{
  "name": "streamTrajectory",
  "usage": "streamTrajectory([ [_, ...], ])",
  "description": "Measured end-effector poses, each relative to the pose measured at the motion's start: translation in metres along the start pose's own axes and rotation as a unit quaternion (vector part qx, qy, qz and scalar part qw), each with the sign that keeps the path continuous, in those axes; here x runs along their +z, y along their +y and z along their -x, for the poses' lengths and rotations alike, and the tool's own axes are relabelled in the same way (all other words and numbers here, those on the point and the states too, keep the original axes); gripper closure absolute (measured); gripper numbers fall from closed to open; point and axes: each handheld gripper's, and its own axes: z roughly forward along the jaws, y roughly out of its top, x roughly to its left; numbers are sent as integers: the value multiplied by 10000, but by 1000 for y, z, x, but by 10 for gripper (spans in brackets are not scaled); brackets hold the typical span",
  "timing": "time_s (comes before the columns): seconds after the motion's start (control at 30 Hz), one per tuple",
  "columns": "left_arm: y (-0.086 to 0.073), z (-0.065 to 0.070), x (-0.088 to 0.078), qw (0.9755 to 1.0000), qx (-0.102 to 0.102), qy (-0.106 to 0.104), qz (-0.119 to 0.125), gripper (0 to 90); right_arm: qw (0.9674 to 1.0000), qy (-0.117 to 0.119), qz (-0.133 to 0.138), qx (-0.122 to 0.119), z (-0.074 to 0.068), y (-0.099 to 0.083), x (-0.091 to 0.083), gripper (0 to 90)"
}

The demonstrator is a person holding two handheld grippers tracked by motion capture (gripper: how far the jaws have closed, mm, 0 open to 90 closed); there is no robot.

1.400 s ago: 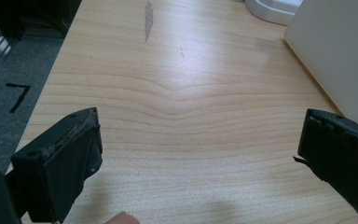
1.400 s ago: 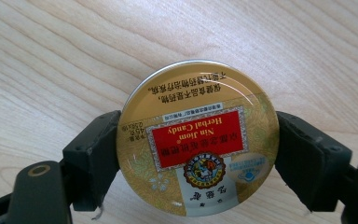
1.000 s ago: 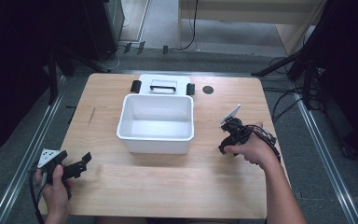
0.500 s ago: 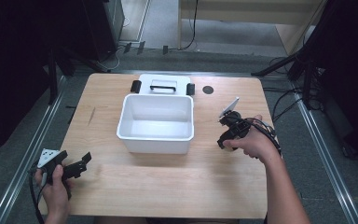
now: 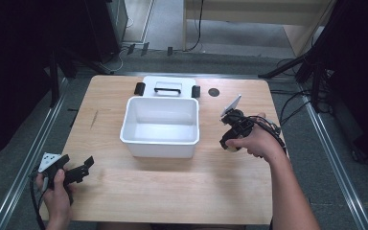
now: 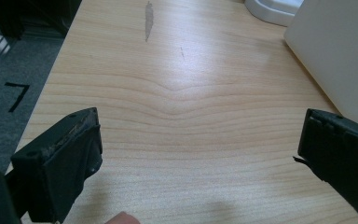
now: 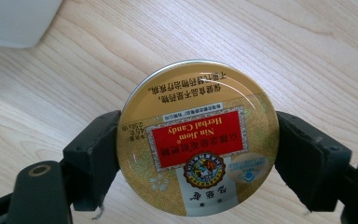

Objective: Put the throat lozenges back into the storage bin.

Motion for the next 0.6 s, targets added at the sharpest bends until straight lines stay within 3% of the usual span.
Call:
streamTrajectory([
  [0.6, 0, 0, 0, 10000, -3, -13, 9, 0, 9999, -49, 118, -55, -3, 16, -26, 209],
])
